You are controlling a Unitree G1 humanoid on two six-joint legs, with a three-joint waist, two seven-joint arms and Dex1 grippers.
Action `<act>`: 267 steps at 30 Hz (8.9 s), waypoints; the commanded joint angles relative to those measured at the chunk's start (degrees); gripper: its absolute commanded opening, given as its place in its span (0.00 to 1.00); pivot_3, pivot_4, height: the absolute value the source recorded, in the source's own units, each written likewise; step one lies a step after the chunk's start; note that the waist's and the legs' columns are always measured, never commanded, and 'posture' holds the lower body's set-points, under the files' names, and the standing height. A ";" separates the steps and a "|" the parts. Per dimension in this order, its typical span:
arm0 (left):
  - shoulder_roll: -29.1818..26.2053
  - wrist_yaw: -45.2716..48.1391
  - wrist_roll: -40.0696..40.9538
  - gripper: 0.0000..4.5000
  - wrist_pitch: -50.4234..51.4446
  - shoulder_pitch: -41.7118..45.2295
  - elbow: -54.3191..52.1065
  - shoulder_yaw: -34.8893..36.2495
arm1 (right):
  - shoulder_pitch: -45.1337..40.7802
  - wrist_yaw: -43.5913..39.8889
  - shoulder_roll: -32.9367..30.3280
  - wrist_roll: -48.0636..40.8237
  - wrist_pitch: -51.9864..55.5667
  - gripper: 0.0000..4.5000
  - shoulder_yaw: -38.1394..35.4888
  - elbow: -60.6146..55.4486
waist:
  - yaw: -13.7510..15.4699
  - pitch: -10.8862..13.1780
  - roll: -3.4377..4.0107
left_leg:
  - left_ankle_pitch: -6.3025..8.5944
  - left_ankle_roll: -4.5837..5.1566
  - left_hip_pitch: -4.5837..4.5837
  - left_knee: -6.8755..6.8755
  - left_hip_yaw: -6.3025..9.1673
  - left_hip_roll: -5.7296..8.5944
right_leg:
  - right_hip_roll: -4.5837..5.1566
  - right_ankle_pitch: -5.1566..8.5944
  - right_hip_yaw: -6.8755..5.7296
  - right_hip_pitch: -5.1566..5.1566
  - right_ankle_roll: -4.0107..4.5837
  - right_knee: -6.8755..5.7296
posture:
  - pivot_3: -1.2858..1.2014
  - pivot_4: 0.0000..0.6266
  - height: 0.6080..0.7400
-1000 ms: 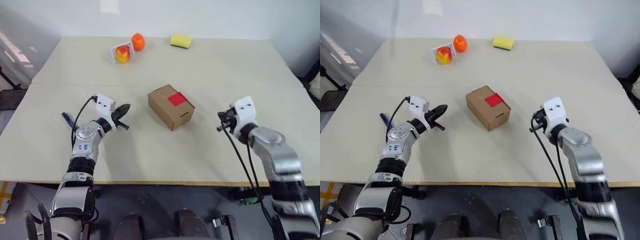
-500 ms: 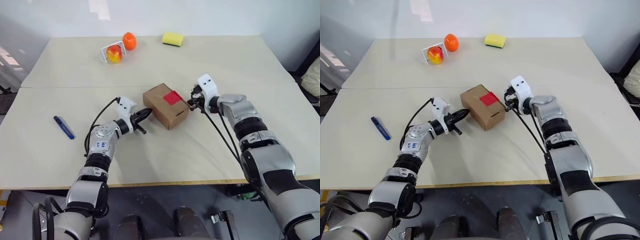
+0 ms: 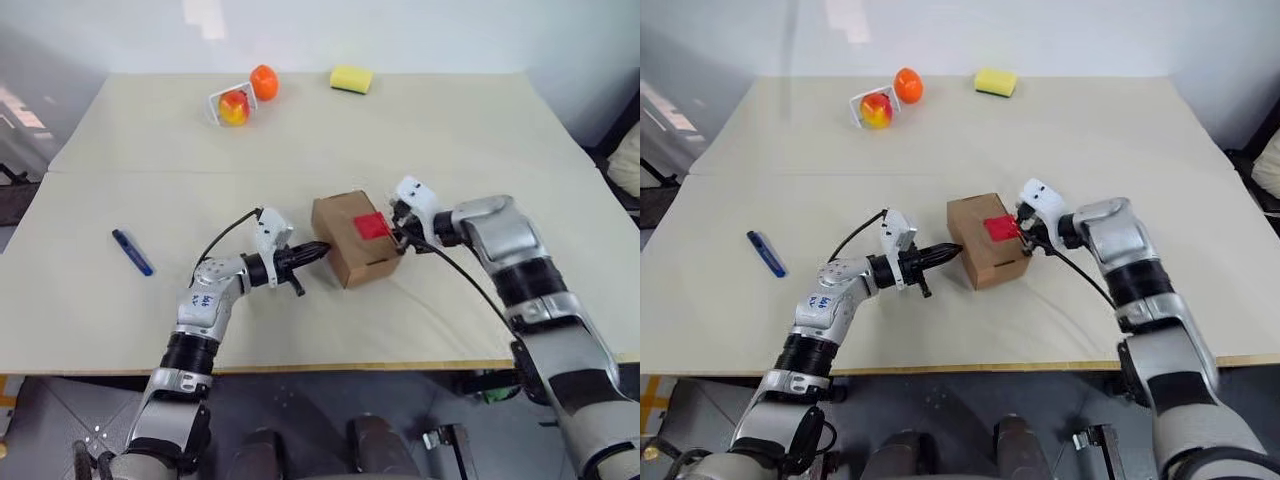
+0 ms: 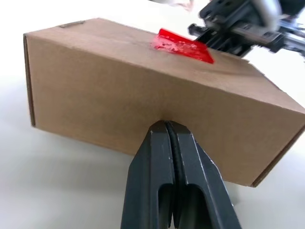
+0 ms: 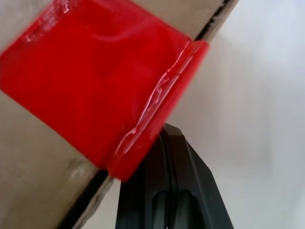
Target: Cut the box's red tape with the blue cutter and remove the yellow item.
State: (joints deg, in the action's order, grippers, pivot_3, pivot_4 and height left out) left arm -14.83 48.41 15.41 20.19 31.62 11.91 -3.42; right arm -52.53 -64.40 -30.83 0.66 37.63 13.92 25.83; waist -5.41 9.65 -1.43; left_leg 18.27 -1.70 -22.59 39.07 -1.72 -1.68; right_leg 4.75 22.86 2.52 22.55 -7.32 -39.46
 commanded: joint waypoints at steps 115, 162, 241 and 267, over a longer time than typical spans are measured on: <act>8.40 -73.57 -13.24 0.42 53.75 6.16 -19.13 34.17 | 2.48 -11.02 -10.95 -29.97 -4.63 1.00 -18.07 -18.10 | 4.23 0.18 -0.23 | 0.20 0.14 0.11 0.06 -0.30 0.06 | 0.05 -0.17 -0.34 -0.15 -0.18 0.56 | 0.52 0.24 1.00; 6.64 -51.23 -7.85 0.42 33.31 4.22 -23.34 21.25 | 15.75 3.55 -14.47 -37.89 1.75 1.00 -25.52 -33.94 | 5.37 0.23 -0.32 | 0.23 0.16 -0.06 0.05 -0.30 0.00 | 0.00 -0.20 -0.40 -0.08 -0.14 0.65 | 0.52 0.24 1.00; 2.35 -68.61 20.63 0.99 19.27 -26.97 -50.20 35.97 | 15.28 -13.45 -23.84 -33.50 -8.57 1.00 -27.01 -16.89 | 4.16 0.36 -0.06 | 0.76 0.77 0.35 0.15 -0.28 0.16 | 0.57 -0.44 -0.61 -1.15 -0.46 1.79 | 0.52 0.24 1.00; 12.85 -84.24 8.48 0.99 27.63 -0.19 -19.88 29.97 | 15.43 -12.06 -24.86 -34.72 -7.58 1.00 -27.77 -17.60 | 5.54 0.39 -0.12 | 0.77 0.85 0.30 0.22 -0.38 0.36 | 0.60 -0.51 -0.67 -1.03 -0.60 1.79 | 0.52 0.24 1.00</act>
State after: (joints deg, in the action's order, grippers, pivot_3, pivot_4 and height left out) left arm -2.36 -34.49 25.19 47.93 30.72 -9.27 25.73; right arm -35.88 -76.08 -55.39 -33.86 30.99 -13.44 8.70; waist 0.13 10.03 -1.55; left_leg 19.04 -0.85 -22.29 39.29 -2.10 -1.30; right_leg 5.35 22.35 1.85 21.52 -7.92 -37.68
